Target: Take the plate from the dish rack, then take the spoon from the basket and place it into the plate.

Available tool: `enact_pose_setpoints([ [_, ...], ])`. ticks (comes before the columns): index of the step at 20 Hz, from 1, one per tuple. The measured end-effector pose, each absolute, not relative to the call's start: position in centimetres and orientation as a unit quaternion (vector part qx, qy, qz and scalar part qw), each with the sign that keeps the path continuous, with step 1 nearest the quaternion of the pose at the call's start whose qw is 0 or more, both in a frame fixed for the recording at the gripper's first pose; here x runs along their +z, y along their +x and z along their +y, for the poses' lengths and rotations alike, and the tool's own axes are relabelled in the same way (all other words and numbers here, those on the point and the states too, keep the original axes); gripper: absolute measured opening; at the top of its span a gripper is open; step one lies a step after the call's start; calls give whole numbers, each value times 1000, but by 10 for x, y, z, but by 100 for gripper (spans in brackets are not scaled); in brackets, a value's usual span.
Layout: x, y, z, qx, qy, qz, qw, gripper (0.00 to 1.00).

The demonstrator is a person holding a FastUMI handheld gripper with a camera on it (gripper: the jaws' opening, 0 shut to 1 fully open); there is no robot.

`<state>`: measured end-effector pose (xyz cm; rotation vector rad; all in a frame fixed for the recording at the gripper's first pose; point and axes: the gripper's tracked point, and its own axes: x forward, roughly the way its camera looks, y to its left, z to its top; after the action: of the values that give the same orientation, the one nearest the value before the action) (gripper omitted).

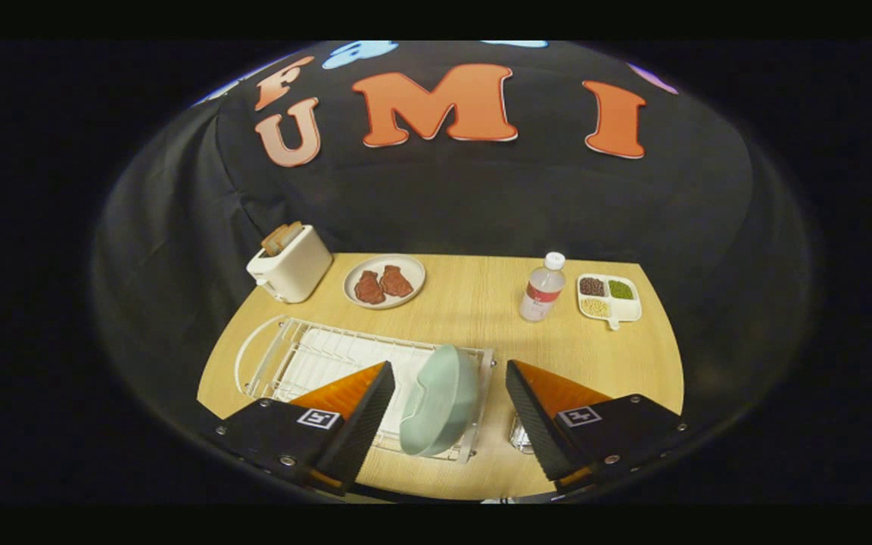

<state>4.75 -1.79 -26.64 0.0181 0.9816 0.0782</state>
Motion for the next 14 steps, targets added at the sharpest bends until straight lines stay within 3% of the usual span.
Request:
enact_pose_setpoints([
  [7, -318, 24, -11, 30, 40, 559, 828, 85],
  [14, -345, 13, -2, 14, 10, 593, 805, 53],
])
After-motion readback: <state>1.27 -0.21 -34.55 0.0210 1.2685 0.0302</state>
